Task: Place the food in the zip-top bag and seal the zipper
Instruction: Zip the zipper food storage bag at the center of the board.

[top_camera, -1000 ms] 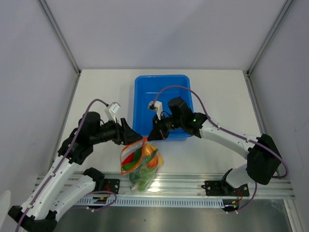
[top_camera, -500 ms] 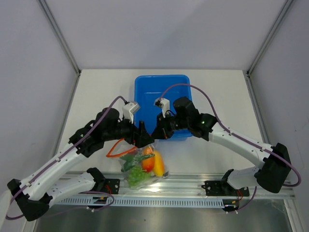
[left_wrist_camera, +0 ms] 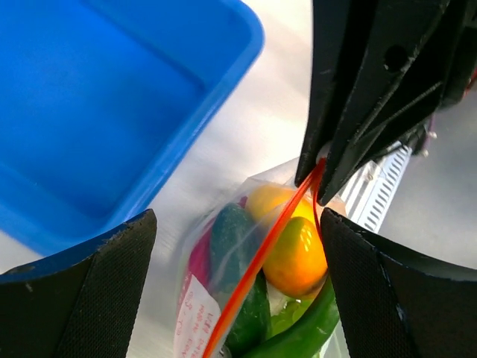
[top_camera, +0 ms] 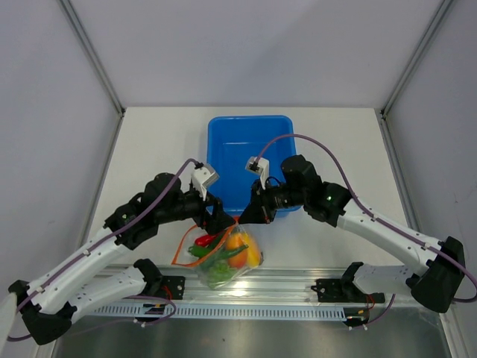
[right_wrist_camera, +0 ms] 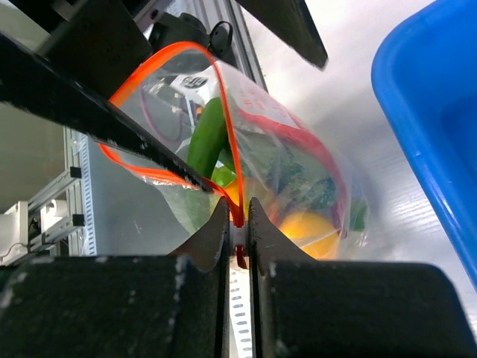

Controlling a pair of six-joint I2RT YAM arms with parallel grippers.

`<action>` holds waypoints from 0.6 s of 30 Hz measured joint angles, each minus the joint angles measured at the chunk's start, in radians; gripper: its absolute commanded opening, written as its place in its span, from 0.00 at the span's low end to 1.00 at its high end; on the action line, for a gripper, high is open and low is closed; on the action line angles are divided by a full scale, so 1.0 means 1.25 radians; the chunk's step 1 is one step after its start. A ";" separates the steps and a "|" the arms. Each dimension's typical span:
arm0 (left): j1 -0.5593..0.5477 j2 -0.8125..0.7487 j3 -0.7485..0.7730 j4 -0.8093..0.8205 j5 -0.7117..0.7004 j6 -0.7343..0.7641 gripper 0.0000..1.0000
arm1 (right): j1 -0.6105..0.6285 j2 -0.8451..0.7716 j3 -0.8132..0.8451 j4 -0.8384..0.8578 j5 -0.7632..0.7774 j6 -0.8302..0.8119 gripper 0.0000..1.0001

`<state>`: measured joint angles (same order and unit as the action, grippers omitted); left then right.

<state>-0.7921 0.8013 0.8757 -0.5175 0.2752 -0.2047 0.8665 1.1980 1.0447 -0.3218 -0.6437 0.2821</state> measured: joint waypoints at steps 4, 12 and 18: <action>-0.002 0.028 0.001 0.011 0.079 0.021 0.91 | 0.000 -0.004 0.000 -0.002 -0.013 -0.007 0.00; -0.059 0.023 -0.011 0.035 0.121 0.010 0.91 | -0.004 -0.005 0.000 0.000 -0.015 0.016 0.00; -0.095 0.043 -0.020 0.036 0.095 -0.008 0.85 | -0.004 -0.005 0.000 0.006 -0.016 0.051 0.00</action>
<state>-0.9112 0.8555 0.8509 -0.4725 0.3935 -0.2150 0.8616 1.1912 1.0447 -0.3138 -0.6632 0.3458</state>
